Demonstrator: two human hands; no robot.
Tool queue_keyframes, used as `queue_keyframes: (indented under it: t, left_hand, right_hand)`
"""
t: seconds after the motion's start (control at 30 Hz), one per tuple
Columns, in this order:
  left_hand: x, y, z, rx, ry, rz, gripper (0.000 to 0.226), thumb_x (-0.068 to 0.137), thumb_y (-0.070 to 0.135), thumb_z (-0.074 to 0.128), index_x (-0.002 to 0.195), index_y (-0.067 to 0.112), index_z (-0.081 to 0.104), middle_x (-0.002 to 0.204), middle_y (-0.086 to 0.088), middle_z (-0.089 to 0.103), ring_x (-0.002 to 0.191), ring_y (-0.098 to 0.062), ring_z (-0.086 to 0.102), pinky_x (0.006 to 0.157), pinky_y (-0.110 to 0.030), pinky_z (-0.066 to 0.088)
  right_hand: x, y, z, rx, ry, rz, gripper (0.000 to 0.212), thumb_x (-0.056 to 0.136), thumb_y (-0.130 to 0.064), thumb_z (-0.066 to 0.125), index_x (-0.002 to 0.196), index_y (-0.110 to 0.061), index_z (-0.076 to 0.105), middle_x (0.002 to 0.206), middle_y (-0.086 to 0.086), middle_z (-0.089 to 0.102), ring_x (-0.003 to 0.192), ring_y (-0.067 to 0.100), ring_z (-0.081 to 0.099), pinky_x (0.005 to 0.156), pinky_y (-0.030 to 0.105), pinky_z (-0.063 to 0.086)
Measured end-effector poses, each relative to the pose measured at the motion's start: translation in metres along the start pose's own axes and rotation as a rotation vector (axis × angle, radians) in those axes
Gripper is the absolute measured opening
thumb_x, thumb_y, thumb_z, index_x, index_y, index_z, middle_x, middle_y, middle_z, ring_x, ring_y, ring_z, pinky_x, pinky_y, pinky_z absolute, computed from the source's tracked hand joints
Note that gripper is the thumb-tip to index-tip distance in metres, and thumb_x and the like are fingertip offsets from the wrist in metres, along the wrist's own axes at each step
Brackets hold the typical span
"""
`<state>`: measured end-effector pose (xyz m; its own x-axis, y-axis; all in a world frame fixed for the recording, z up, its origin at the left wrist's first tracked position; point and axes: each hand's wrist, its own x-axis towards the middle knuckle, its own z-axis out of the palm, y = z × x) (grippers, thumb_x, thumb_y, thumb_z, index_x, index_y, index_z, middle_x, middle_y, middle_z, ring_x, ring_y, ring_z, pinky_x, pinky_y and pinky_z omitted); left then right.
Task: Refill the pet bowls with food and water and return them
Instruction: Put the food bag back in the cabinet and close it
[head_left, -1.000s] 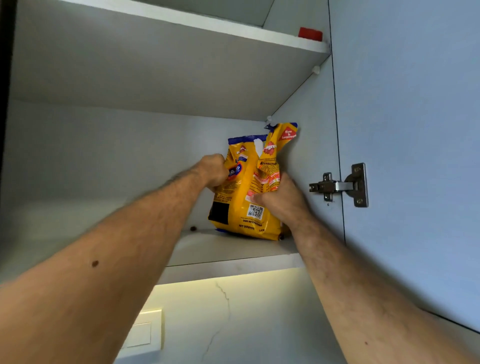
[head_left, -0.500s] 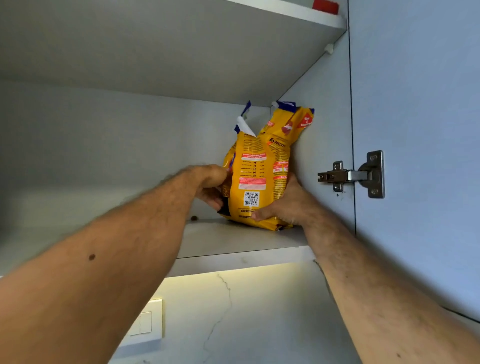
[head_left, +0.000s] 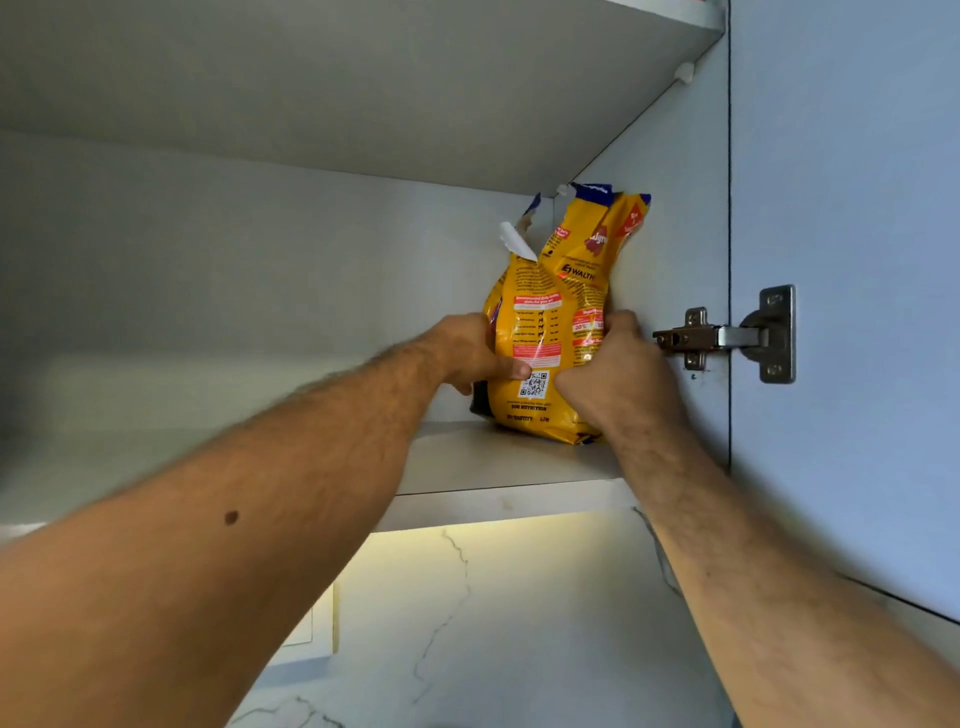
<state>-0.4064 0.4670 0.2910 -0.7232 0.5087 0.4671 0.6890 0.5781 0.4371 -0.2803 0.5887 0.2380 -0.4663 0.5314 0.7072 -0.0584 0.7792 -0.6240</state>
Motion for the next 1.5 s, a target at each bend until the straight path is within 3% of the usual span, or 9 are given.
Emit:
queue_keyframes:
  t: [0.13, 0.27, 0.47, 0.53, 0.7, 0.9, 1.13, 1.3, 1.5]
  left_hand:
    - [-0.002, -0.006, 0.002, -0.221, -0.136, -0.007, 0.060, 0.093, 0.026, 0.070, 0.142, 0.012, 0.038, 0.127, -0.007, 0.056, 0.107, -0.029, 0.062, 0.084, -0.040, 0.058]
    - [-0.002, -0.009, 0.001, -0.095, -0.153, 0.046, 0.063, 0.093, 0.020, 0.070, 0.147, 0.014, 0.037, 0.137, -0.008, 0.055, 0.110, -0.019, 0.054, 0.095, -0.036, 0.051]
    - [-0.012, 0.000, 0.000, 0.191, -0.097, 0.050, 0.063, 0.092, 0.034, 0.069, 0.145, 0.017, 0.041, 0.141, -0.007, 0.055, 0.122, -0.026, 0.057, 0.096, -0.040, 0.054]
    - [-0.023, 0.007, -0.004, 0.346, -0.048, 0.032, 0.058, 0.094, 0.041, 0.066, 0.142, 0.017, 0.046, 0.139, -0.007, 0.057, 0.123, -0.026, 0.056, 0.098, -0.037, 0.047]
    - [-0.067, 0.024, -0.020, 0.523, 0.006, -0.085, 0.039, 0.104, 0.031, 0.048, 0.137, 0.012, 0.051, 0.137, -0.011, 0.056, 0.119, -0.027, 0.055, 0.080, -0.032, 0.039]
    - [-0.133, 0.021, -0.028, 0.558, -0.022, -0.062, 0.035, 0.103, 0.022, 0.044, 0.135, 0.015, 0.057, 0.133, -0.009, 0.059, 0.114, -0.027, 0.057, 0.095, -0.037, 0.048]
    - [-0.185, 0.020, -0.040, 0.474, 0.094, -0.011, 0.038, 0.099, 0.013, 0.046, 0.135, 0.018, 0.057, 0.133, -0.008, 0.059, 0.117, -0.027, 0.056, 0.099, -0.039, 0.049]
    - [-0.215, 0.036, -0.038, 0.397, 0.057, 0.064, 0.035, 0.102, 0.024, 0.041, 0.131, 0.018, 0.059, 0.130, -0.008, 0.062, 0.113, -0.027, 0.058, 0.098, -0.042, 0.050]
    - [-0.253, 0.065, -0.019, 0.287, 0.127, 0.153, 0.044, 0.100, 0.030, 0.048, 0.144, 0.026, 0.048, 0.138, -0.010, 0.057, 0.119, -0.031, 0.056, 0.095, -0.043, 0.051]
  right_hand:
    - [0.007, 0.004, 0.003, 0.001, -0.033, 0.008, 0.058, 0.084, -0.013, 0.075, 0.133, -0.012, 0.045, 0.127, 0.016, 0.066, 0.114, 0.041, 0.065, 0.087, 0.040, 0.054]
    - [0.011, 0.008, 0.003, 0.009, -0.029, 0.041, 0.053, 0.086, -0.009, 0.073, 0.132, -0.010, 0.046, 0.127, 0.018, 0.066, 0.113, 0.041, 0.065, 0.084, 0.046, 0.060]
    - [0.004, 0.005, 0.003, -0.034, 0.016, 0.051, 0.055, 0.084, -0.019, 0.076, 0.130, -0.009, 0.049, 0.124, 0.015, 0.067, 0.113, 0.041, 0.066, 0.081, 0.037, 0.051]
    - [-0.002, -0.001, -0.001, -0.114, 0.100, -0.025, 0.048, 0.085, -0.020, 0.073, 0.126, -0.008, 0.051, 0.118, 0.016, 0.069, 0.107, 0.043, 0.068, 0.079, 0.040, 0.054]
    - [-0.018, -0.017, -0.013, -0.298, 0.272, -0.282, 0.034, 0.094, -0.019, 0.060, 0.126, -0.010, 0.057, 0.108, 0.015, 0.072, 0.094, 0.041, 0.071, 0.073, 0.042, 0.058]
    - [-0.039, -0.022, -0.028, -0.431, 0.118, -0.445, 0.031, 0.096, -0.016, 0.059, 0.125, -0.011, 0.065, 0.116, 0.014, 0.072, 0.095, 0.040, 0.071, 0.079, 0.044, 0.059]
    - [-0.086, -0.020, -0.055, -0.408, -0.016, -0.297, 0.032, 0.095, -0.017, 0.067, 0.126, -0.014, 0.067, 0.112, 0.014, 0.073, 0.098, 0.036, 0.070, 0.082, 0.041, 0.058]
    - [-0.119, -0.027, -0.091, -0.419, -0.026, -0.240, 0.028, 0.094, -0.013, 0.067, 0.122, -0.016, 0.069, 0.109, 0.012, 0.075, 0.096, 0.033, 0.070, 0.077, 0.039, 0.058]
    - [-0.155, -0.032, -0.149, -0.406, 0.102, -0.235, 0.029, 0.095, -0.018, 0.063, 0.123, -0.019, 0.071, 0.116, 0.007, 0.075, 0.105, 0.031, 0.069, 0.080, 0.034, 0.055]
